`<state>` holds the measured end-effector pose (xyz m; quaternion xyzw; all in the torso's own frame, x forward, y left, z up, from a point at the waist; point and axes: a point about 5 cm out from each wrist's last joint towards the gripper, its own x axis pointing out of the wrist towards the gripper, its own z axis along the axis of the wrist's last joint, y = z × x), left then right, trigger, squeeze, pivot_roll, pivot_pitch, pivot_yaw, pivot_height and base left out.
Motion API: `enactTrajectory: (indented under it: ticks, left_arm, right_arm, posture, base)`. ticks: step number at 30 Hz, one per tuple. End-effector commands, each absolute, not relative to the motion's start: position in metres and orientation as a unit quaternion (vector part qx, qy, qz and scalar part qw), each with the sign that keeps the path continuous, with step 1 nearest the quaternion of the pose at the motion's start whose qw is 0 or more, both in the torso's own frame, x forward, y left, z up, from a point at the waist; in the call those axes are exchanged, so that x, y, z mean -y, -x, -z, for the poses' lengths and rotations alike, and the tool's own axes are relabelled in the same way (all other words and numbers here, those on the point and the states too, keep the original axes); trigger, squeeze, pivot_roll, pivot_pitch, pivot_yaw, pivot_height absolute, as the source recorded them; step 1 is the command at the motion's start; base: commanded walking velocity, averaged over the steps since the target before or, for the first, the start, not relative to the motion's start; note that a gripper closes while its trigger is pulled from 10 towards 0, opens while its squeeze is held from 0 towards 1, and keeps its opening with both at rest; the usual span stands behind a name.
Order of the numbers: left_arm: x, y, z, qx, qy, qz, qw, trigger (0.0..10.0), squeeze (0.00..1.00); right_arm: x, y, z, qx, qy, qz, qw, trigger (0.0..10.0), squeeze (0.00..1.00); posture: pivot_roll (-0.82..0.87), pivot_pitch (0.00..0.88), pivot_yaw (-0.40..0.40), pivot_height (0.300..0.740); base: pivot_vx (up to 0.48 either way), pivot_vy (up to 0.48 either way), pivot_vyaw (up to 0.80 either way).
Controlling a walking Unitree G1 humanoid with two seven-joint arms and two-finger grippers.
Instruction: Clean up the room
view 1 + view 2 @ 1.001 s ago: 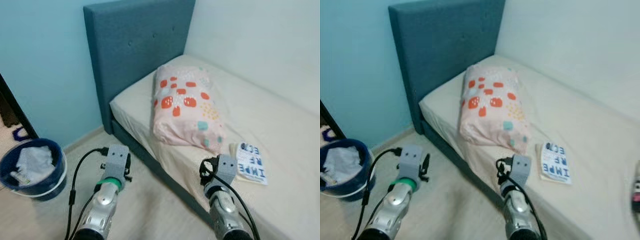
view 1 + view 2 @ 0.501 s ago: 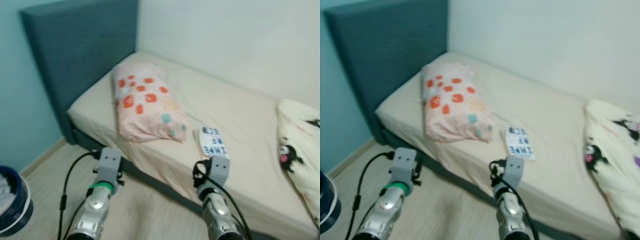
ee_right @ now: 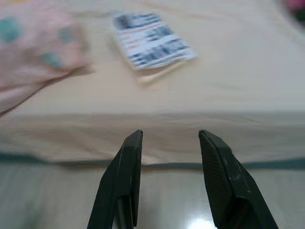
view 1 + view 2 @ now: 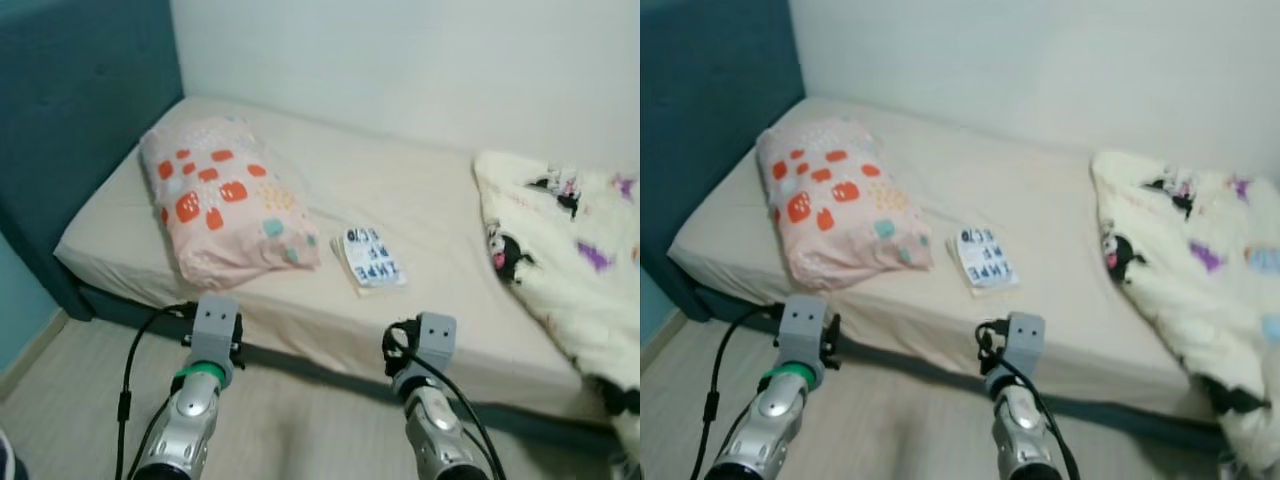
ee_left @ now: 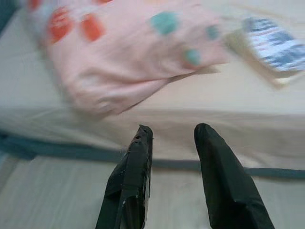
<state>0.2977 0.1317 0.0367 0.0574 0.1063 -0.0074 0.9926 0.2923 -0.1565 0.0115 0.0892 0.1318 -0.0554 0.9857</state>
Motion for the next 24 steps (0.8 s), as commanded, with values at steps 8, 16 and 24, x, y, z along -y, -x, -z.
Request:
enactTrajectory:
  ticks: [8, 16, 24]
  left_arm:
    - [-0.1270, -0.2954, -0.0343, -0.111, -0.051, 0.021, 0.992, 10.0, 0.00]
    - [-0.1260, -0.2932, -0.0336, -0.106, -0.058, 0.030, 0.992, 10.0, 0.00]
    - [-0.1249, -0.2928, -0.0333, -0.106, -0.057, 0.030, 0.992, 10.0, 0.00]
  right_arm:
    - [0.1585, -0.2897, -0.0087, -0.137, -0.087, 0.067, 0.984, 10.0, 0.00]
    - [0.1575, -0.2903, -0.0103, -0.129, -0.085, 0.063, 0.986, 10.0, 0.00]
    - [0.1630, -0.2931, -0.0163, -0.107, -0.084, 0.076, 0.988, 10.0, 0.00]
  posture:
    - [-0.01, 0.000, 0.024, 0.740]
    - [-0.01, 0.000, 0.024, 0.740]
    - [-0.01, 0.000, 0.019, 0.740]
  base:
    - [0.000, 0.000, -0.80]
    - [0.000, 0.000, -0.80]
    - [0.000, 0.000, -0.80]
